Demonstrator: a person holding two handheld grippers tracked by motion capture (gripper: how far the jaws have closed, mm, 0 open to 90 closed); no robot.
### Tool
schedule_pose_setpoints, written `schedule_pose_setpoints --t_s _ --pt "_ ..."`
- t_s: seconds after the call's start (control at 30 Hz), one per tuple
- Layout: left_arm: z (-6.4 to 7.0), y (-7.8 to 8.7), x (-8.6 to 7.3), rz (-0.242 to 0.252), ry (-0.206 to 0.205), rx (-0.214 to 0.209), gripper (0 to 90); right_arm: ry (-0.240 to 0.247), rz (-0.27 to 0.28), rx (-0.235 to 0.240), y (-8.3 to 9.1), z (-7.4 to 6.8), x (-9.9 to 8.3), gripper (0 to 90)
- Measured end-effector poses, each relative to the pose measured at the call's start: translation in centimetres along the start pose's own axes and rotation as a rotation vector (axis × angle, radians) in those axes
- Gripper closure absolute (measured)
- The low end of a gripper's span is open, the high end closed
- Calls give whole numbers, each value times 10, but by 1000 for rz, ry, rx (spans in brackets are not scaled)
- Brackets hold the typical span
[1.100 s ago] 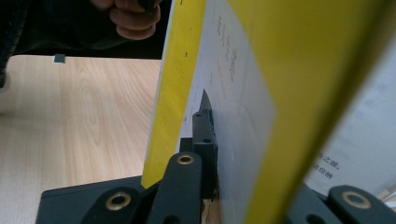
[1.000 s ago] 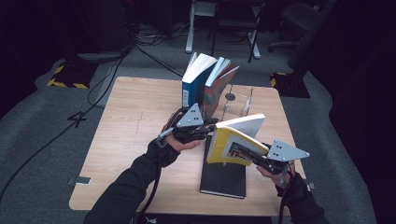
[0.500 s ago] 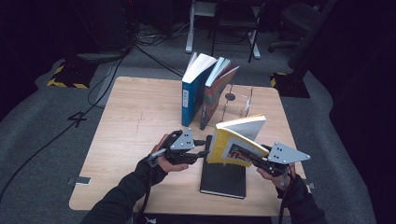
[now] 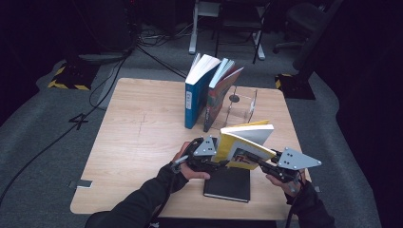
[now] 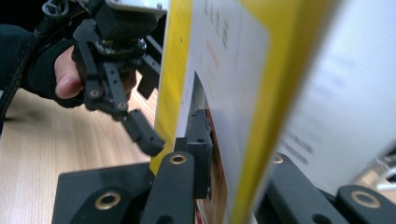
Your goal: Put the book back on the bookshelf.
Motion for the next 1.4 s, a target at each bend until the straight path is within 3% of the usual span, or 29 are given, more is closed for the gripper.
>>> schedule_pose_setpoints --t_s 0.1,0.17,0.23,0.3,0.4,0.5,0.63,0.77,0.97,1.13,1.4 --pt "-1 0 5 27 4 -6 515 -17 -8 -9 8 4 -9 788" --pt "-2 1 8 29 5 6 563 -19 -9 -18 12 6 -13 782" --pt "-1 2 11 44 16 -8 604 -12 -25 -46 16 8 -17 759" --pt "-1 3 12 37 -1 -2 622 -15 -29 -62 19 11 -19 751" --pt "4 5 12 35 -12 -37 699 -39 -25 -102 27 19 -25 707" --pt "9 5 12 21 -34 -44 742 -79 -34 -151 31 28 -31 619" --pt "11 6 12 17 -43 -53 746 -116 -37 -171 27 35 -32 503" --pt "12 6 12 14 -46 -58 744 -126 -51 -150 17 34 -32 427" --pt "11 12 21 51 -30 -66 683 -122 -68 -126 2 28 -29 422" --pt "14 28 49 112 -54 -59 633 -115 -67 -129 1 27 -28 427" --pt "12 33 75 130 -59 -53 590 -119 -72 -120 0 27 -29 427"
Point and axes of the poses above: each handheld gripper's, and its own axes: y roughly backward along the jaws, x roughly out of its top, z roughly to its right, the point moved 10 cm from there along -y, roughly forward along the jaws, and after that the axes turned 12 degrees about -z, right-handed, at the moved point
